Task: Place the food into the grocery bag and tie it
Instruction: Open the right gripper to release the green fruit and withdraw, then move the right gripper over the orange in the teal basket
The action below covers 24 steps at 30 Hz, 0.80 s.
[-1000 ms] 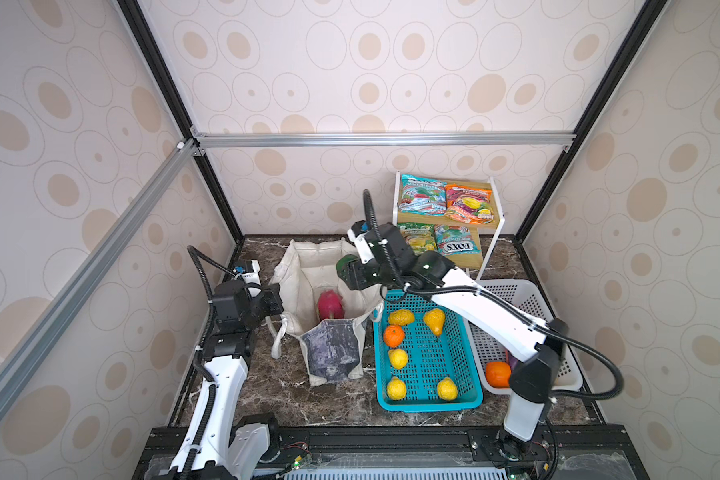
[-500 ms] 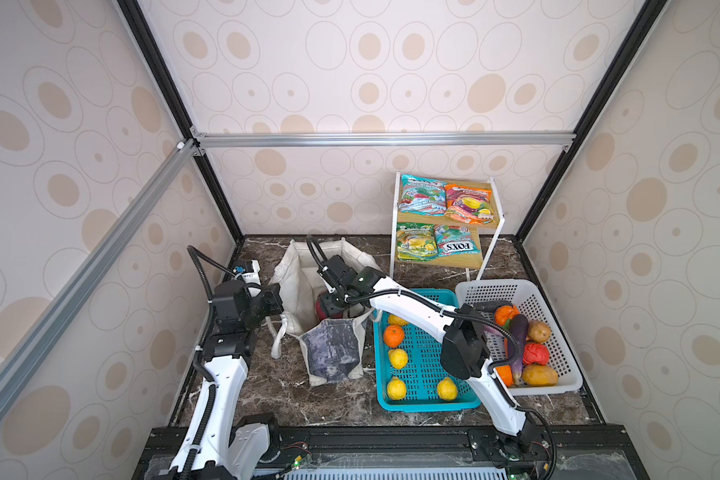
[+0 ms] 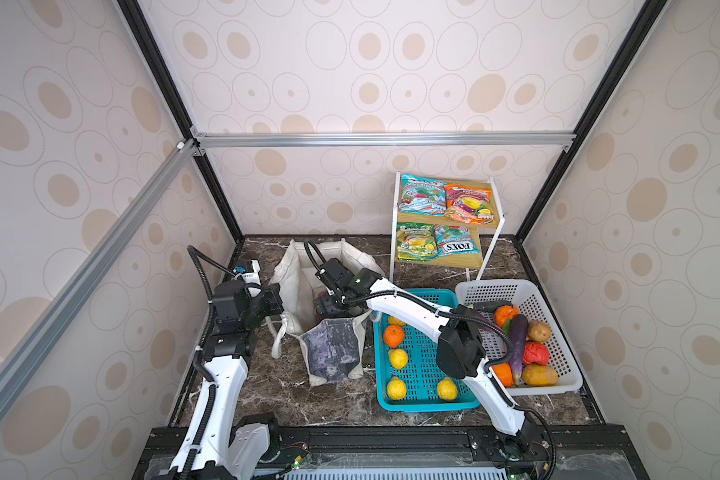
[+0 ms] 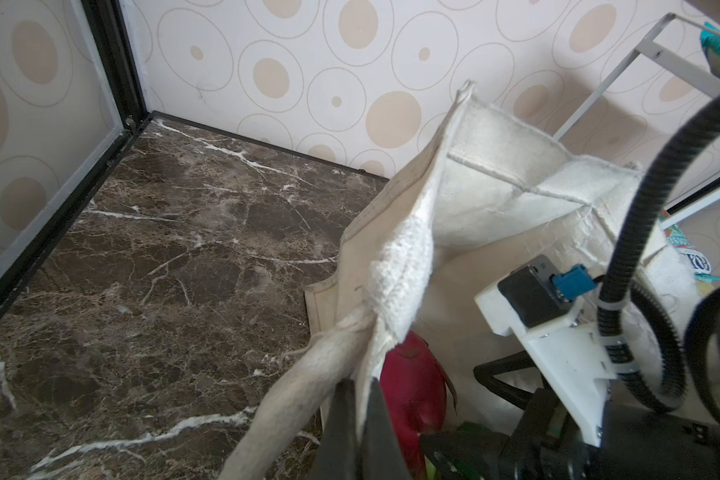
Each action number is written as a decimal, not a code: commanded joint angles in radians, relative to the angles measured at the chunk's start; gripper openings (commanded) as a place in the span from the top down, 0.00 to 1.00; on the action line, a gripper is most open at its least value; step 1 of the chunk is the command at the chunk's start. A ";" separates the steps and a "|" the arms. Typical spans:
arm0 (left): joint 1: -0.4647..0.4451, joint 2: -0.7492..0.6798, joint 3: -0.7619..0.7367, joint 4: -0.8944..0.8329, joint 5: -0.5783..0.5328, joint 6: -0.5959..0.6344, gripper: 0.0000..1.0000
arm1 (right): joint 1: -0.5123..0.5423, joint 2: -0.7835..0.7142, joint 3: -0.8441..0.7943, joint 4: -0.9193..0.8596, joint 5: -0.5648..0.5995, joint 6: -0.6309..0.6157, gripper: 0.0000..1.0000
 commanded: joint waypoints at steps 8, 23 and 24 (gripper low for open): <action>0.006 -0.017 0.005 0.009 -0.009 0.007 1.00 | 0.036 -0.285 0.043 -0.064 0.080 -0.029 0.00; 0.006 -0.016 0.007 0.006 -0.011 0.007 1.00 | 0.005 -0.898 -0.688 -0.022 0.297 0.053 0.00; 0.006 -0.016 0.006 0.008 -0.010 0.007 1.00 | -0.007 -0.935 -0.765 0.013 0.285 0.069 0.00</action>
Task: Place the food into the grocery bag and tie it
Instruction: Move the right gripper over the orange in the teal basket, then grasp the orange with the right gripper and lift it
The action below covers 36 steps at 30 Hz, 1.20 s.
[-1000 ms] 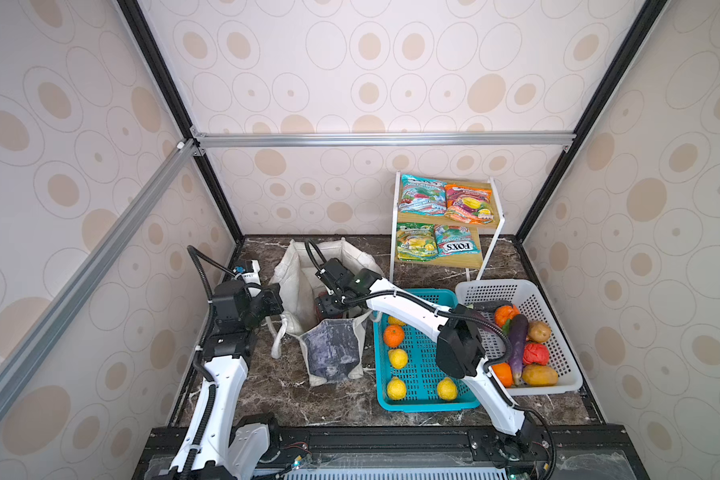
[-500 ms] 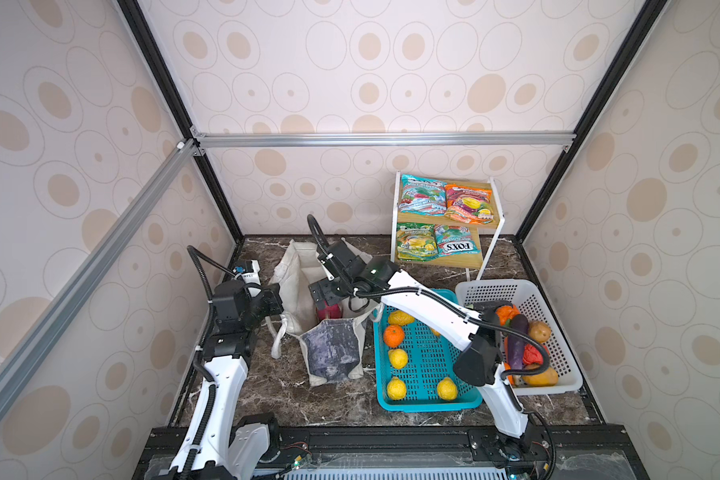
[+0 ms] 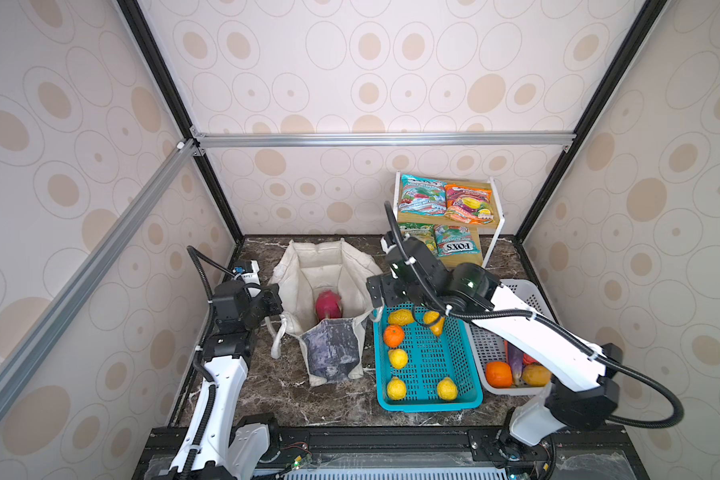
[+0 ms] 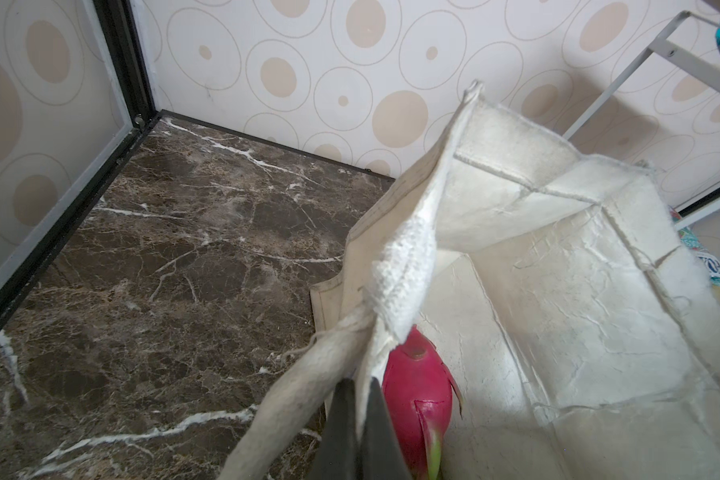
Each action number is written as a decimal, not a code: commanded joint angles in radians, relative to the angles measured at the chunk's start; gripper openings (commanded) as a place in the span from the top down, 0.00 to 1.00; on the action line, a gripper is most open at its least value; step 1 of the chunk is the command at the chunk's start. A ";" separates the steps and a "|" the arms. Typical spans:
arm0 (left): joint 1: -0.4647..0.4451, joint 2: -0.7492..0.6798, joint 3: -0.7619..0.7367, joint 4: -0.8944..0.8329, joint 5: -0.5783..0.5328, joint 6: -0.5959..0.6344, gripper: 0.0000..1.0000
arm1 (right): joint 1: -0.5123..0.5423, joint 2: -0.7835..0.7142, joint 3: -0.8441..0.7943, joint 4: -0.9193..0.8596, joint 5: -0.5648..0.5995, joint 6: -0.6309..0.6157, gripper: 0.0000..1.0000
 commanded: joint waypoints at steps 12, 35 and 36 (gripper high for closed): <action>0.005 -0.011 0.004 0.016 0.013 0.004 1.00 | -0.177 -0.218 -0.691 0.475 -0.227 0.200 0.00; 0.005 0.002 0.005 0.023 0.033 -0.004 1.00 | -0.177 0.147 -0.704 0.628 -0.287 0.301 0.19; 0.005 0.003 0.004 0.024 0.032 -0.004 1.00 | -0.177 0.152 -0.702 0.619 -0.274 0.303 0.19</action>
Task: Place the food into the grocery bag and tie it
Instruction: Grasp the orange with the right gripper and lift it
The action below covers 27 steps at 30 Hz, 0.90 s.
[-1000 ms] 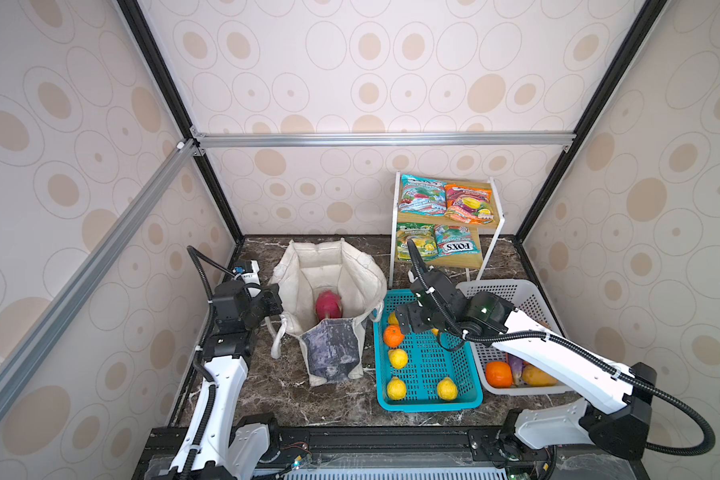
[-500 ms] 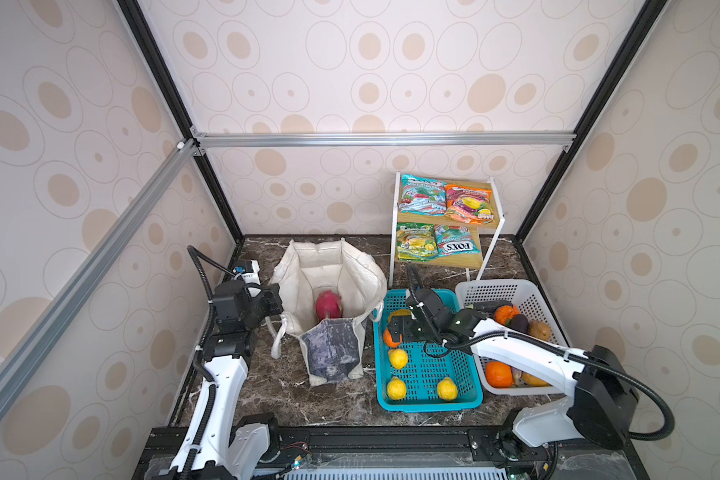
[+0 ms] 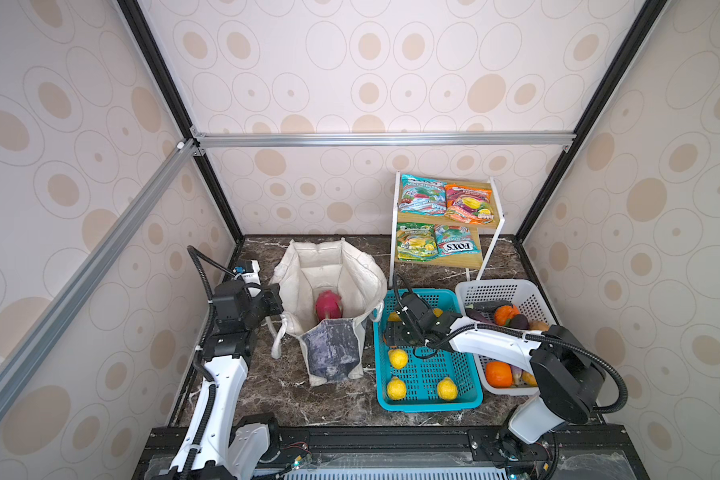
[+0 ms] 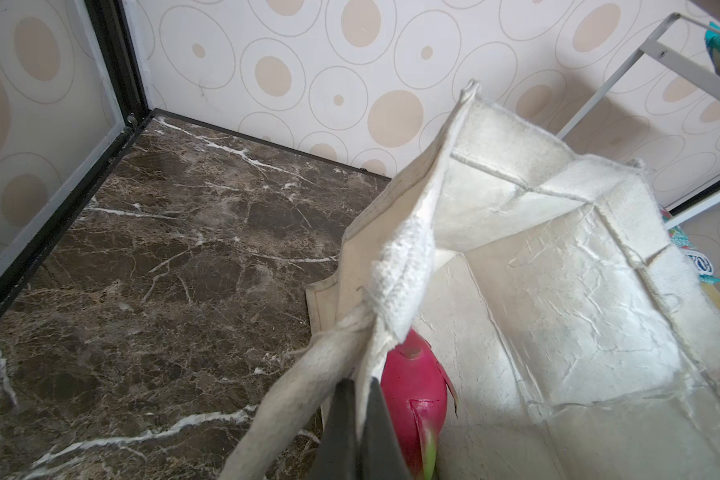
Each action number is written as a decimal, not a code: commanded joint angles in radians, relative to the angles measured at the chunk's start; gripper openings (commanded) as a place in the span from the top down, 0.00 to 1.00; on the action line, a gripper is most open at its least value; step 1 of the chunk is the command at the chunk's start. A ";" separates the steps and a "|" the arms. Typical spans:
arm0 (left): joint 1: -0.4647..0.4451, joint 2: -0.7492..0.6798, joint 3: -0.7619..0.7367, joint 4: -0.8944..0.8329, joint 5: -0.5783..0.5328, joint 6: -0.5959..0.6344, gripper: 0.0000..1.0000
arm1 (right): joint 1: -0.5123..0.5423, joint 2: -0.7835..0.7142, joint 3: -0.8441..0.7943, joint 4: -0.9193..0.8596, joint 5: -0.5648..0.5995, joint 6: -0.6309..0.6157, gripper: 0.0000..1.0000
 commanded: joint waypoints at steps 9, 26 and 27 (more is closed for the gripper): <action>0.005 0.003 0.004 0.022 0.020 -0.002 1.00 | -0.003 0.071 0.018 -0.016 0.085 0.008 0.20; 0.005 -0.004 0.003 0.023 0.019 -0.001 1.00 | 0.026 -0.076 0.058 -0.153 0.137 -0.029 0.43; 0.005 -0.004 0.003 0.019 0.012 0.001 1.00 | 0.026 -0.102 0.064 -0.174 0.143 -0.024 0.43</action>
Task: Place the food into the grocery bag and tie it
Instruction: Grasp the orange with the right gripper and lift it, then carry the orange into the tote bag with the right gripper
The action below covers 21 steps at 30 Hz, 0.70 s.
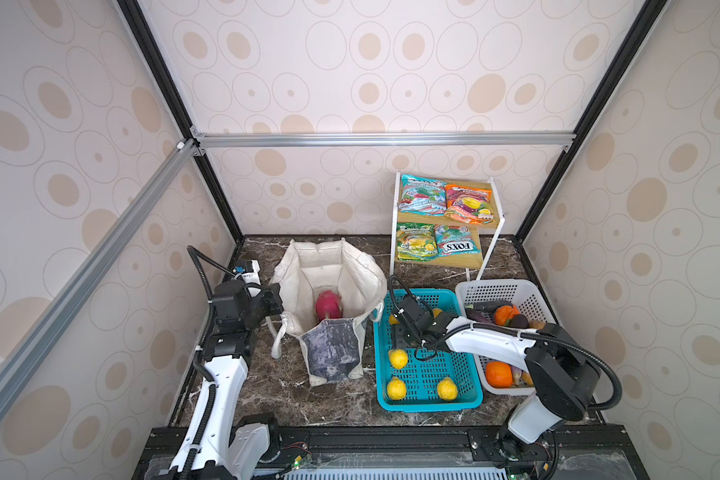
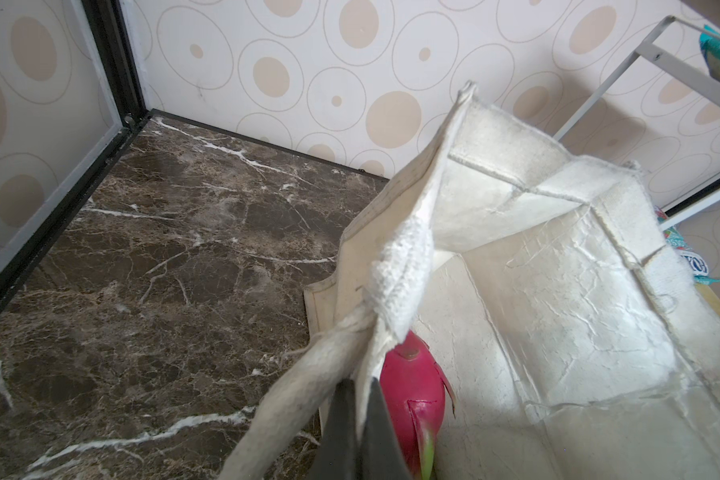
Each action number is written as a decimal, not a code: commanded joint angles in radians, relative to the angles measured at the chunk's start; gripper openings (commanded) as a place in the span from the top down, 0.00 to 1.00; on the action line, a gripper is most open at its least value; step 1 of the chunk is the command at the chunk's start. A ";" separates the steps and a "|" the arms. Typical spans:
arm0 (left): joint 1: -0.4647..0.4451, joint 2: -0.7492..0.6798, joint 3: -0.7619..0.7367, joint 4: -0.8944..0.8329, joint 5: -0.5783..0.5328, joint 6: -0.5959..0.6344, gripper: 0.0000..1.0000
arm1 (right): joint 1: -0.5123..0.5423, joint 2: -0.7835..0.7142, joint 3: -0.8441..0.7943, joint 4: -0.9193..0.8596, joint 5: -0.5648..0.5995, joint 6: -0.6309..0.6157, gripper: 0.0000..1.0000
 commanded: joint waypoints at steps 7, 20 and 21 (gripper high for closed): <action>0.005 0.005 0.007 0.016 0.003 0.004 1.00 | 0.007 -0.282 0.113 -0.154 0.051 -0.063 0.43; 0.005 -0.008 -0.005 0.040 0.043 0.000 1.00 | 0.090 0.050 0.766 -0.325 -0.131 -0.292 0.44; 0.005 -0.007 -0.004 0.040 0.044 0.000 1.00 | 0.106 0.109 0.820 -0.341 -0.138 -0.298 0.44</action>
